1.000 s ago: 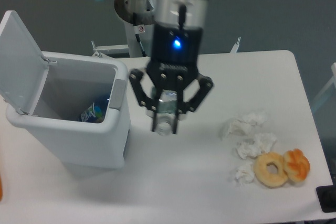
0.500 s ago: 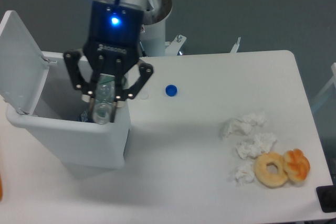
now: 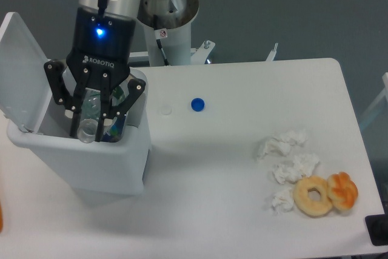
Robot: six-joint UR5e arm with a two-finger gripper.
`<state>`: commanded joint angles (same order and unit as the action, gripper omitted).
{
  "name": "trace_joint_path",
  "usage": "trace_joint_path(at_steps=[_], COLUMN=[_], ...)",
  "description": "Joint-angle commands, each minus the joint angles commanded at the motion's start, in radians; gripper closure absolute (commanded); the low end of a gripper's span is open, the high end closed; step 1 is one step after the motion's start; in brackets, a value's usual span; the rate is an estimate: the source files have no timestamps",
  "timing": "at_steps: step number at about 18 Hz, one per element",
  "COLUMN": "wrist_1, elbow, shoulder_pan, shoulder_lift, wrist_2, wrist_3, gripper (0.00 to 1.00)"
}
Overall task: Place the plastic bottle in the trash can
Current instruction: 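Open the gripper to release the bottle into the trash can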
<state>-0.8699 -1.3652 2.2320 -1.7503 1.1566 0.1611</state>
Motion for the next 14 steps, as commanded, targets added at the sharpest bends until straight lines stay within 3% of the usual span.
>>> trace_joint_path(at_steps=[5, 6, 7, 8, 14], wrist_1=[0.009, 0.009, 0.009, 0.009, 0.003], elbow=[-0.005, -0.006, -0.006, -0.006, -0.005], shoulder_pan=[-0.035, -0.040, -0.040, -0.040, -0.038], shoulder_lift=[0.002, 0.005, 0.006, 0.008, 0.003], wrist_2=[0.000, 0.002, 0.000, 0.002, 0.002], wrist_3=[-0.002, 0.001, 0.005, 0.008, 0.005], gripper=[0.42, 0.28, 0.07, 0.00, 0.00])
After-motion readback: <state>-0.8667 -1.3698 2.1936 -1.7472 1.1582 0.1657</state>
